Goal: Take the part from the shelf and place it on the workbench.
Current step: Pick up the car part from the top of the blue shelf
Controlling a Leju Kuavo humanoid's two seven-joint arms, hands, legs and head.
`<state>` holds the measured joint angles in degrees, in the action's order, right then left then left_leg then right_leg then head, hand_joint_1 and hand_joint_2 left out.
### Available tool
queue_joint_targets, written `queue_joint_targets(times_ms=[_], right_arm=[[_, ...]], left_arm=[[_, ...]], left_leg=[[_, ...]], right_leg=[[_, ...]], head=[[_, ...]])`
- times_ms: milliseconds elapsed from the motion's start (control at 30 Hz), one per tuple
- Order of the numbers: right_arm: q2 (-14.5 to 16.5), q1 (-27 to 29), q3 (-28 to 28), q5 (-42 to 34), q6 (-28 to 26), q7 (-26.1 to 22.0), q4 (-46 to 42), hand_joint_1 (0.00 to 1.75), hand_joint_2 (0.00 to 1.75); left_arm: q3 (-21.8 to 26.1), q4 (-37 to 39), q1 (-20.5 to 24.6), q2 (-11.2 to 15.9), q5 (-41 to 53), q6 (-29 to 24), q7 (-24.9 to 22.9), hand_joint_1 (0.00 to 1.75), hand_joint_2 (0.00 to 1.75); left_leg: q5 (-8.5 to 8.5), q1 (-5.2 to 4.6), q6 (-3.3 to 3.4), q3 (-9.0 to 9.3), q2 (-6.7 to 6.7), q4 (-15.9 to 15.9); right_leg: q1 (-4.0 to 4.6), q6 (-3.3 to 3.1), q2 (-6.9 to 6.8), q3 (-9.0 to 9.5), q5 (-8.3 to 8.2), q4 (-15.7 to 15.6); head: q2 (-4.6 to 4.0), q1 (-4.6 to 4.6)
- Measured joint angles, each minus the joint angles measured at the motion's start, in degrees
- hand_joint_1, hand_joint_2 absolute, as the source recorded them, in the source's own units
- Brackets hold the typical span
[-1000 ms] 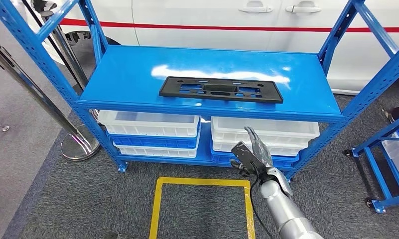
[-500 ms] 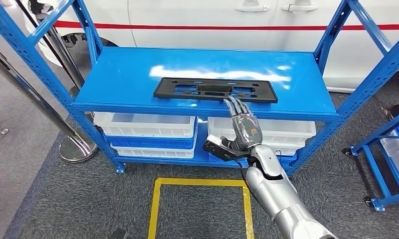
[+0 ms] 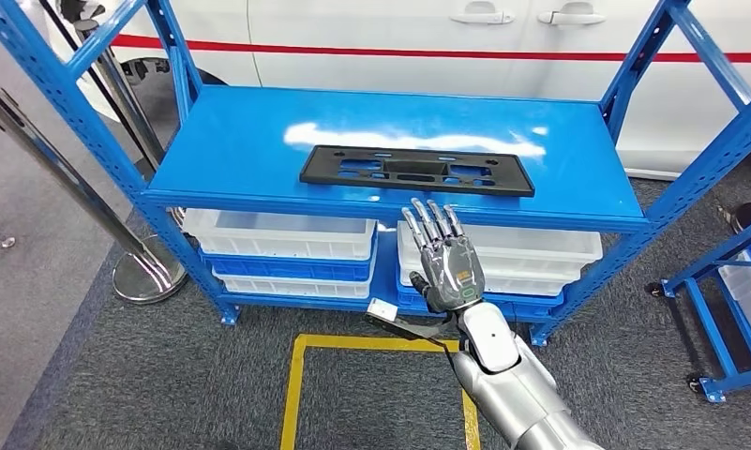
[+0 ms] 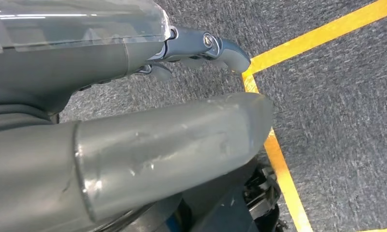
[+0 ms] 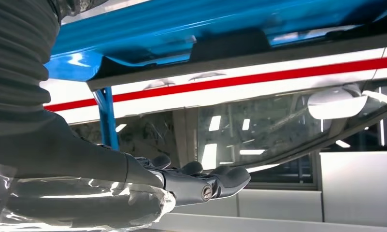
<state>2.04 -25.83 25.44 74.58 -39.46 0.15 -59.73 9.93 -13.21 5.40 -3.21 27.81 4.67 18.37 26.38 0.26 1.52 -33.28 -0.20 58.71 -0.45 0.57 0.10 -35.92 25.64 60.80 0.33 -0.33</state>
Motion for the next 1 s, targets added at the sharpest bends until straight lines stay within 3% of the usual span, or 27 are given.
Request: queue_joint_targets(times_ms=[100,167,267,333,367,467,533,600,667,733,800,833,867,900,933,1000], right_arm=[[-0.03,0.45,-0.03,0.64,-0.34,-1.49,-0.11,0.0,1.75],[0.04,0.44,-0.1,1.03,-0.38,-2.28,-0.11,0.0,1.75],[0.25,0.36,-0.17,1.21,-0.4,-2.59,-0.11,0.0,1.75],[0.33,0.42,-0.18,1.23,-0.41,-2.68,-0.07,0.0,1.75],[0.36,0.41,-0.2,1.18,-0.41,-2.76,-0.01,0.0,1.75],[0.48,-0.03,-0.29,0.79,-0.41,-3.3,0.48,0.0,1.75],[0.7,-0.69,-0.31,0.49,-0.41,-3.76,1.45,0.0,1.75],[1.17,-1.19,-0.31,0.26,-0.41,-3.98,2.93,0.0,1.75],[1.69,-1.6,-0.31,-0.07,-0.43,-3.95,4.48,0.0,1.75],[2.02,-2.21,-0.31,-0.36,-0.45,-3.93,5.94,0.0,1.75],[2.15,-2.51,-0.32,-0.45,-0.45,-3.93,7.17,0.0,1.75],[2.17,-2.53,-0.33,-0.51,-0.45,-3.94,7.69,0.0,1.75],[2.21,-2.54,-0.34,-0.64,-0.45,-3.95,8.12,0.0,1.75],[2.29,-2.62,-0.39,-0.84,-0.46,-4.02,8.43,0.0,1.75],[2.38,-2.79,-0.48,-1.04,-0.46,-4.18,8.63,0.0,1.75],[2.73,-3.33,-0.95,-1.08,-0.47,-4.74,8.94,0.0,1.75]], left_arm=[[0.01,0.22,-0.18,-0.08,0.22,0.2,0.39,0.0,0.0],[0.0,0.31,-0.22,-0.13,0.33,0.27,0.72,0.0,0.0],[-0.01,0.39,-0.26,-0.23,0.36,0.32,0.85,0.0,0.0],[-0.01,0.49,-0.4,-0.26,0.37,0.34,0.96,0.0,0.0],[-0.01,0.53,-0.43,-0.26,0.37,0.38,1.11,0.0,0.0],[-0.01,0.55,-0.19,-0.28,0.47,0.55,1.9,0.0,0.0],[-0.01,0.55,0.05,-0.35,0.72,0.6,2.2,0.0,0.0],[-0.01,0.55,0.15,-0.41,0.95,0.58,2.2,0.0,0.0],[0.0,0.55,0.22,-0.51,1.0,0.55,2.03,0.0,0.0],[0.01,0.55,0.4,-0.59,0.99,0.53,1.84,0.0,0.0],[0.02,0.55,0.53,-0.59,0.97,0.51,1.74,0.0,0.0],[0.02,0.55,0.53,-0.6,0.95,0.57,1.67,0.0,0.0],[0.02,0.55,0.5,-0.61,0.88,0.71,1.56,0.0,0.0],[0.02,0.55,0.47,-0.63,0.76,0.92,1.4,0.0,0.0],[0.02,0.55,0.46,-0.66,0.62,1.17,1.2,0.0,0.0],[0.03,0.55,0.52,-0.7,0.36,1.55,0.87,0.0,0.0]], left_leg=[[0.18,-0.06,-0.89,-0.17,0.03,0.1],[1.45,0.03,-1.5,-0.74,0.03,1.69],[6.22,0.26,-2.16,-5.16,0.04,11.29],[7.11,0.33,-2.31,-7.47,0.04,15.74],[5.91,0.34,-2.25,-7.1,0.04,14.74],[0.54,0.2,-1.64,-2.14,0.04,4.12],[-0.32,-0.06,-1.22,-0.35,-0.01,0.27],[-0.4,-0.2,-0.73,-0.16,-0.08,-0.25],[-0.91,0.02,0.0,0.19,-0.01,-0.99],[-1.28,0.22,0.57,0.41,0.11,-1.51],[-1.3,0.2,0.76,0.33,0.12,-1.49],[-1.28,0.2,0.77,0.31,0.09,-1.44],[-1.23,0.22,0.72,0.31,0.05,-1.33],[-1.13,0.26,0.6,0.32,0.01,-1.15],[-0.95,0.29,0.39,0.3,-0.01,-0.88],[-0.46,0.12,-0.25,0.02,-0.02,-0.16]], right_leg=[[0.13,-0.77,0.09,0.15,-0.07,-0.88],[-0.02,-1.42,0.03,0.37,-0.25,-1.28],[0.02,-2.06,-0.11,0.53,-0.24,-1.43],[0.14,-2.14,-0.1,0.56,-0.2,-1.4],[0.16,-2.14,-0.07,0.6,-0.18,-1.37],[0.28,-1.96,0.01,0.76,-0.07,-1.23],[0.39,-1.5,0.02,0.67,-0.13,-1.23],[0.34,-0.84,0.02,0.68,-0.34,-1.43],[0.25,-0.24,0.02,0.36,0.47,-0.45],[0.14,0.21,0.0,-1.84,3.48,4.47],[-0.02,0.57,-0.01,-5.34,6.69,11.86],[-0.14,0.72,-0.02,-6.39,7.07,14.03],[-0.27,0.84,-0.03,-6.39,6.3,14.01],[-0.42,0.9,-0.05,-5.23,4.58,11.64],[-0.57,0.93,-0.07,-3.37,2.51,7.87],[-0.59,0.71,-0.05,-0.24,0.32,1.38]], head=[[0.0,-0.01],[0.0,-0.02],[0.0,-0.02],[0.0,-0.02],[0.0,-0.02],[0.0,-0.02],[0.0,-0.01],[0.0,-0.01],[0.0,0.01],[0.0,0.01],[0.0,0.01],[0.0,0.02],[0.0,0.02],[0.0,0.01],[0.0,0.02],[0.0,0.0]])
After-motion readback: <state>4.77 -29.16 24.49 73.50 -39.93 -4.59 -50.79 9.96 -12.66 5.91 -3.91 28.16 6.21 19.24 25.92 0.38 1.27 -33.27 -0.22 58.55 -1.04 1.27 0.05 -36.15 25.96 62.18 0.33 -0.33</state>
